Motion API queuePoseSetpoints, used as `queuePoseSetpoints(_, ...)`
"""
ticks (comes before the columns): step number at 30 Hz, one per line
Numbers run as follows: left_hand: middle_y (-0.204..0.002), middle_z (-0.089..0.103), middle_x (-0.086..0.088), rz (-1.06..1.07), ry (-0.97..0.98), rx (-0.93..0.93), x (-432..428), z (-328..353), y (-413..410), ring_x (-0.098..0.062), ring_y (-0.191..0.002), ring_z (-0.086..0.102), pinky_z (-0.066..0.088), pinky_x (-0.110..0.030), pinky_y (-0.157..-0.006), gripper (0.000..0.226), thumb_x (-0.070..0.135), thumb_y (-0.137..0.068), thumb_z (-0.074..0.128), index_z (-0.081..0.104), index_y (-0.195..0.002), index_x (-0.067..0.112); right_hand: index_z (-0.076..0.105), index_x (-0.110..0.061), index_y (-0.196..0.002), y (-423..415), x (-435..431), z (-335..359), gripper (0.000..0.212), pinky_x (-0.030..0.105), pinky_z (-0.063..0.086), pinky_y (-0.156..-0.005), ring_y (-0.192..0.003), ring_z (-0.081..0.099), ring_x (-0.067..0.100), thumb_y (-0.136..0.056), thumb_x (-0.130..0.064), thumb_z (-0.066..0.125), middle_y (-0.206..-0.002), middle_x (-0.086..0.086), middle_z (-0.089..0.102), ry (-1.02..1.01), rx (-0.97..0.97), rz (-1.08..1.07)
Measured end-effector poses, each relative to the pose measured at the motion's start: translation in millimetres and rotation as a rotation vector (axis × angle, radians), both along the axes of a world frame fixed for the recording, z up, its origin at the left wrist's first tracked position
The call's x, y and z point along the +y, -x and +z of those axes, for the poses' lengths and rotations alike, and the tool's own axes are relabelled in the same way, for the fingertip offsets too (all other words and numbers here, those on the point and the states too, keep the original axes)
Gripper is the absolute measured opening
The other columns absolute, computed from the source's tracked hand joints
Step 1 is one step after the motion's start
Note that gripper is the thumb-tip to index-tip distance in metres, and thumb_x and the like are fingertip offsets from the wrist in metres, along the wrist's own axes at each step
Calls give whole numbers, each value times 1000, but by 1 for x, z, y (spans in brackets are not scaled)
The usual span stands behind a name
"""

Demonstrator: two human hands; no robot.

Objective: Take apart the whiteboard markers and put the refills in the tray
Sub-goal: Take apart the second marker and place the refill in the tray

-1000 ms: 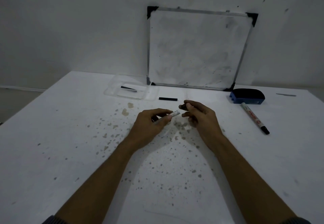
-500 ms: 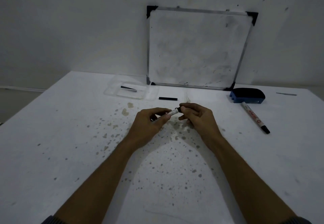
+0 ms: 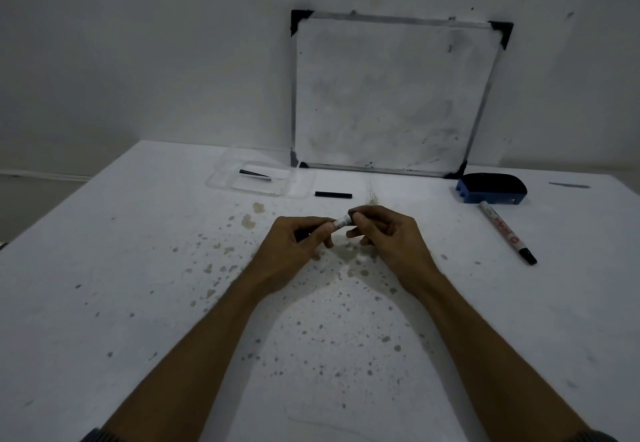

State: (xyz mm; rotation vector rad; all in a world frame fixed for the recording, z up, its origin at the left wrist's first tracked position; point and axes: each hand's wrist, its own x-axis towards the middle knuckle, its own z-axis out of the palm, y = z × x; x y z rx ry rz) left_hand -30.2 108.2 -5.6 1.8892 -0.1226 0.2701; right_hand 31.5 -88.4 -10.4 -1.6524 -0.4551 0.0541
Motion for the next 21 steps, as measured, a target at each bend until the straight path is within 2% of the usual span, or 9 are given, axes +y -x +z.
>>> queuePoseSetpoints(5,-70,69,11,-12,-32,21,1,0,-1,4,-52,57,45,-11,-54,20,26,-103,62,78,-93,23,74,-13,-117,-2,-1,-1,23,24,60,-75,-91,77,14,-97,-24,68,-107,-1,79,55,-25,-4)
queuePoseSetpoints(8,-65,66,14,18,-48,66,-3,-1,-3,2,-53,55,44,-14,-57,27,33,-105,58,75,-86,23,72,-14,-121,1,3,1,26,26,60,-72,-89,77,13,-100,-28,65,-107,-3,79,83,-22,-32)
queuePoseSetpoints(10,-63,61,10,58,-13,93,-9,1,-6,-3,-51,52,45,-21,-55,31,34,-106,54,71,-86,18,69,-17,-125,3,8,5,30,27,61,-72,-87,77,12,-101,-34,61,-105,-2,79,62,15,-69)
queuePoseSetpoints(11,-68,63,3,74,38,103,-10,1,-8,-5,-53,57,48,-24,-57,30,33,-107,52,72,-91,16,67,-19,-127,3,11,5,32,26,61,-72,-85,76,10,-102,-36,59,-103,-2,79,56,27,-98)
queuePoseSetpoints(13,-86,73,-4,63,156,123,-20,12,0,-9,-73,75,58,-26,-67,27,31,-108,52,73,-111,14,66,-22,-127,14,4,15,31,25,59,-71,-80,74,7,-101,-38,60,-102,-3,77,70,8,-180)
queuePoseSetpoints(14,-95,77,-5,72,219,142,-21,11,-2,-12,-85,79,61,-28,-76,28,30,-107,54,72,-119,12,66,-24,-126,15,3,15,30,26,59,-71,-79,74,6,-100,-38,62,-102,-3,76,90,12,-198)
queuePoseSetpoints(16,-105,81,-7,77,336,179,-26,14,-2,-16,-98,79,62,-32,-90,31,29,-105,57,71,-124,8,65,-27,-124,22,-2,18,28,27,60,-70,-77,74,6,-98,-38,65,-103,-2,74,118,46,-214)
queuePoseSetpoints(18,-108,81,-8,47,363,209,-35,17,-3,-17,-102,78,60,-32,-95,31,29,-104,59,71,-124,8,62,-28,-122,35,-9,19,29,26,61,-70,-77,74,7,-96,-41,67,-105,-2,73,146,71,-220)
queuePoseSetpoints(21,-111,80,-10,-6,350,219,-58,24,-6,-18,-100,78,61,-27,-93,29,27,-104,61,72,-122,8,60,-27,-119,51,-22,24,39,21,59,-69,-85,72,5,-91,-51,69,-104,-9,72,214,46,-247)
